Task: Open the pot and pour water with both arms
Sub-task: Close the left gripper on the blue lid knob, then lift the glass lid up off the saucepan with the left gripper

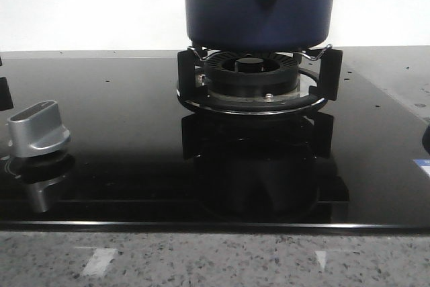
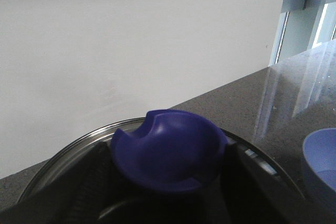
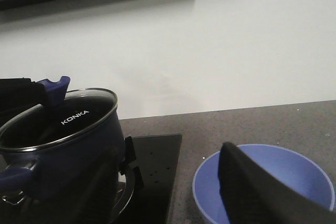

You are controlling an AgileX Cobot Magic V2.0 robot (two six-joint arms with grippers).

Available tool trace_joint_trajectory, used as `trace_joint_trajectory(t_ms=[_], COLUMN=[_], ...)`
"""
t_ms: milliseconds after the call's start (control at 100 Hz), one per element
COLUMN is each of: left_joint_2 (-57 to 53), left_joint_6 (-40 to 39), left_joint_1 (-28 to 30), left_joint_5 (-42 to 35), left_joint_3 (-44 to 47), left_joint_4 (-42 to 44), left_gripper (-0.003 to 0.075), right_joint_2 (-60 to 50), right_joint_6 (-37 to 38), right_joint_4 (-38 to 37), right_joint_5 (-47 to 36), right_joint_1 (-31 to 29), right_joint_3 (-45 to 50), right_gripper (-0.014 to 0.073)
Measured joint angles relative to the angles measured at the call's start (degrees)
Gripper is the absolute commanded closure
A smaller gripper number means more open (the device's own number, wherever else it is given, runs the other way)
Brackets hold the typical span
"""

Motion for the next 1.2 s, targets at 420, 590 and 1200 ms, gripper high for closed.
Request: trace_joint_trajectory(t_ms=[420,590,1200], left_joint_2=[1.8,1.8,5.7], left_joint_6=[0.0,0.0,0.0], left_joint_1=[-0.5,-0.5,-0.5], left_joint_5=[3.1,2.5,1.0], left_joint_3=[-1.8,-1.8,-6.1], left_joint_4=[0.7,0.7,0.3], left_gripper=[0.0206,0.0181,0.0185], right_joint_2=[0.0,0.0,0.0], right_joint_6=[0.0,0.0,0.0], right_joint_4=[0.0,0.0,0.0], right_joint_5=[0.0,0.0,0.0], right_joint_1=[0.0,0.0,0.0], right_joint_3=[0.0,0.0,0.0], right_gripper=[0.0211,0.0211,0.0211])
